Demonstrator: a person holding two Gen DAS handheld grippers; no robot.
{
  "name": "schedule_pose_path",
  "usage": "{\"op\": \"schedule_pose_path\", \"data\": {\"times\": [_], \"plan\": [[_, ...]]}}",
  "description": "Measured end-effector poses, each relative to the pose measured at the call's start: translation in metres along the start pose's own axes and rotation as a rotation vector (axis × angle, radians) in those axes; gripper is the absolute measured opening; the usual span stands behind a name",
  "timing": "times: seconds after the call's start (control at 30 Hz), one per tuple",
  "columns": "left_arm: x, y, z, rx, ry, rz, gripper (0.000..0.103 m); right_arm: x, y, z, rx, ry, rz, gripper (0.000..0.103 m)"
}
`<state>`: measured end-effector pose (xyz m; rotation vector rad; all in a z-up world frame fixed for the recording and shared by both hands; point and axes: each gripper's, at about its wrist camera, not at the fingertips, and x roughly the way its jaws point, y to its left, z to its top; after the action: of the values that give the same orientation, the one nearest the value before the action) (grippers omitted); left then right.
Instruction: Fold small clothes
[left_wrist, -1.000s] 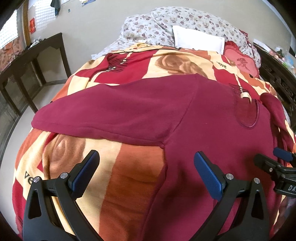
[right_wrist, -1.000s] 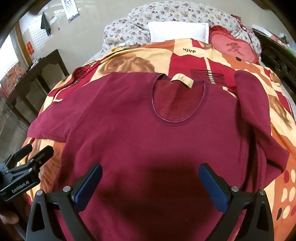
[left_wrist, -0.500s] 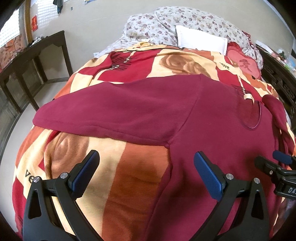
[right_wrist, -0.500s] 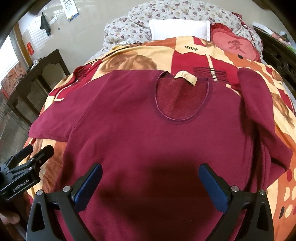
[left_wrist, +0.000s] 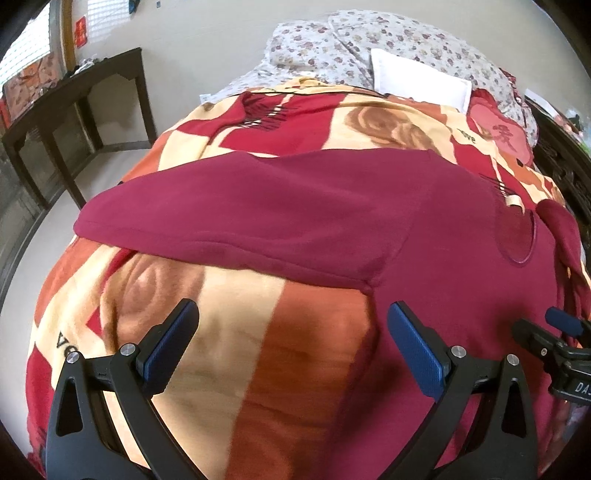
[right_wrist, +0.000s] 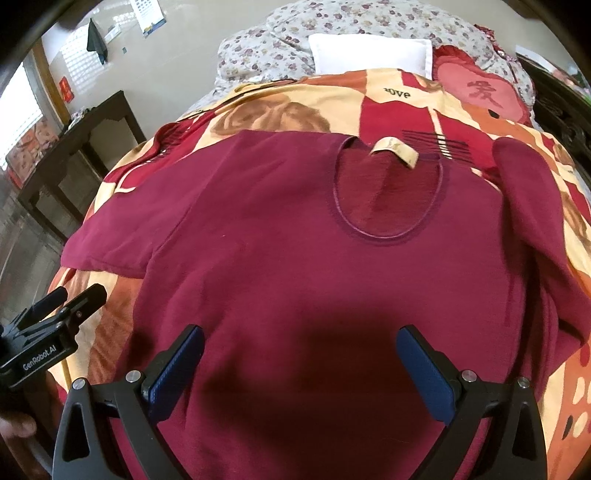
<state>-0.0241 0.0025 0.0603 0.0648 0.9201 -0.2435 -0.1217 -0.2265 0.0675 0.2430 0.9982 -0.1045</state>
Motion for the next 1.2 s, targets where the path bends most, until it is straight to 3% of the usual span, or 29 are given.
{"op": "schedule_pose_path", "data": {"times": [0.23,0.37,0.6,0.67,0.83,0.93,0.97,1.0,1.03,1.07,1.1,1.2], "plan": [[-0.001,0.032,0.008,-0.046,0.001,0.007,0.102,0.005,0.01,0.002,-0.024,0.009,0.015,0.103],[-0.001,0.073,0.021,-0.137,-0.004,0.016,0.102,0.008,0.013,0.003,-0.028,0.017,0.027,0.103],[0.01,0.167,0.038,-0.451,-0.056,-0.031,0.102,0.016,0.021,0.005,-0.04,0.041,0.057,0.103],[0.023,0.19,0.039,-0.549,-0.049,-0.071,0.095,0.019,0.023,0.005,-0.041,0.05,0.066,0.103],[0.051,0.22,0.041,-0.674,-0.029,-0.096,0.09,0.026,0.029,0.006,-0.057,0.071,0.074,0.103],[0.069,0.228,0.044,-0.712,-0.01,-0.145,0.079,0.03,0.032,0.009,-0.068,0.079,0.071,0.103],[0.071,0.231,0.045,-0.722,-0.018,-0.147,0.07,0.031,0.033,0.01,-0.07,0.082,0.071,0.103],[0.074,0.233,0.047,-0.728,-0.035,-0.148,0.055,0.032,0.033,0.011,-0.07,0.083,0.072,0.103],[0.077,0.235,0.047,-0.729,-0.039,-0.145,0.045,0.032,0.033,0.011,-0.068,0.084,0.074,0.103],[0.08,0.238,0.049,-0.738,-0.031,-0.131,0.023,0.033,0.033,0.012,-0.066,0.084,0.076,0.103],[0.08,0.239,0.05,-0.752,-0.029,-0.128,0.009,0.033,0.033,0.013,-0.063,0.084,0.08,0.103],[0.057,0.233,0.058,-0.738,-0.109,-0.168,0.007,0.029,0.029,0.015,-0.058,0.072,0.089,0.103]]}}
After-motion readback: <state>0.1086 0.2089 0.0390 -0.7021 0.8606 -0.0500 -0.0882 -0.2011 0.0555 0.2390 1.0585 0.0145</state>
